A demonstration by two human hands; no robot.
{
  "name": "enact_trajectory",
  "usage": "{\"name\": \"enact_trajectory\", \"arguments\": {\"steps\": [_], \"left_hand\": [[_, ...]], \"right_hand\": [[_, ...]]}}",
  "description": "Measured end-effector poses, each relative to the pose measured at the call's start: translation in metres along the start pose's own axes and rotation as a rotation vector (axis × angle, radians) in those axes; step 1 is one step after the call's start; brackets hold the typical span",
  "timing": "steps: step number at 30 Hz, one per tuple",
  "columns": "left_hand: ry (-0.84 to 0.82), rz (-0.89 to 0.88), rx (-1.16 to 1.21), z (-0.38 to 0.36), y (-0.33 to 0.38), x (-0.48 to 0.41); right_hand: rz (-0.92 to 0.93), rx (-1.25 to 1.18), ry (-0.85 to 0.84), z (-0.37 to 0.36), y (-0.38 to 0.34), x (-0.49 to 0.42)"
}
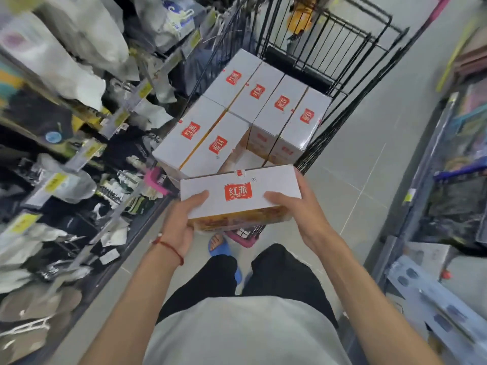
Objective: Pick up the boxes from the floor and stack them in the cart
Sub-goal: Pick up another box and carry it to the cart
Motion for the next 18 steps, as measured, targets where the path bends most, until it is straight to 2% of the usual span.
{"name": "enact_trajectory", "arguments": {"steps": [5,8,12,18], "left_hand": [[0.074,0.022,0.036,-0.012,0.007,-0.026],[0.194,0.009,0.090,-0.021,-0.003,-0.023],[0.384,-0.066,0.128,-0.045,-0.012,-0.019],[0.518,-0.175,0.147,-0.078,-0.023,-0.022]], "right_hand": [[-0.071,0.056,-0.088,0.003,-0.029,-0.046],[-0.123,0.129,-0.157,0.009,-0.042,-0.068],[-0.141,0.286,-0.304,0.018,-0.063,-0.103],[-0.085,0.527,-0.470,0.028,-0.102,-0.144]]}}
Point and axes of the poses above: each hand's wrist, its own x-axis away from the middle knuckle, its own z-axis out of the back of the hand, y = z × x, the point moved 3 cm from there along -x, towards the middle knuckle, and after that the axes turned 9 degrees about -z, right-handed, at the moved point
